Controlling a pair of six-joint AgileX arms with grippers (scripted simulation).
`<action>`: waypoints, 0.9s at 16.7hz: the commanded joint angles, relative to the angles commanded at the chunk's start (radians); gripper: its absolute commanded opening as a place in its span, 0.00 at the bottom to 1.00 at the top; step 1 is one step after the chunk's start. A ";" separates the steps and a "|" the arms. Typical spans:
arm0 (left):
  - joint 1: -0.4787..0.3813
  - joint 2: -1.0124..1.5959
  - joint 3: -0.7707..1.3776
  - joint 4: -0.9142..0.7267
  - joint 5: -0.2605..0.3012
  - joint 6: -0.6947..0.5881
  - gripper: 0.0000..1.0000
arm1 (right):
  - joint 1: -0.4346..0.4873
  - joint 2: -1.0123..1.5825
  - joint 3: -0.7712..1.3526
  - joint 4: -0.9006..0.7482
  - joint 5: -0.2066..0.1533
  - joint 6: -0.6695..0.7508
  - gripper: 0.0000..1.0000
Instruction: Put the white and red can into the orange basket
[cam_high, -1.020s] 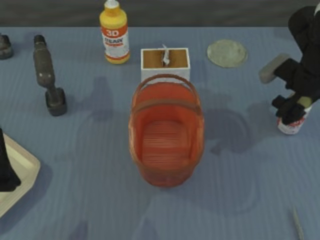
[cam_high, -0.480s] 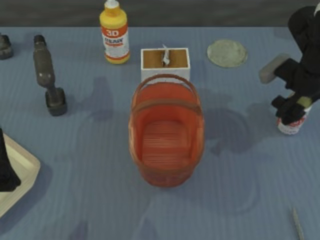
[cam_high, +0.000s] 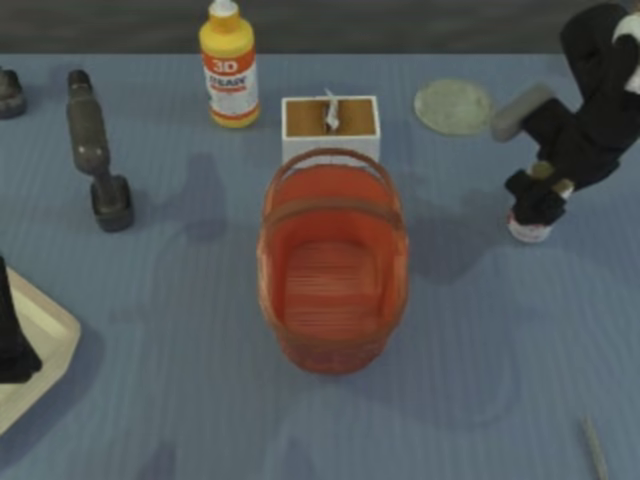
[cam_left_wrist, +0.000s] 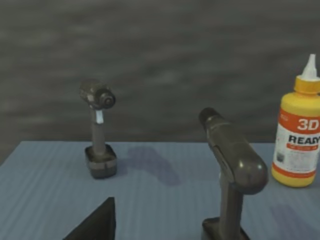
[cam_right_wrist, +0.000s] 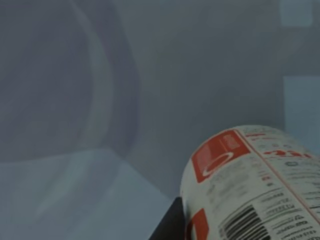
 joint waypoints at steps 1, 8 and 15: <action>0.000 0.000 0.000 0.000 0.000 0.000 1.00 | 0.008 -0.002 -0.013 0.074 -0.044 0.025 0.00; 0.000 0.000 0.000 0.000 0.000 0.000 1.00 | 0.076 -0.035 -0.152 0.752 -0.437 0.265 0.00; 0.000 0.000 0.000 0.000 0.000 0.000 1.00 | 0.146 -0.112 -0.311 1.396 -0.822 0.500 0.00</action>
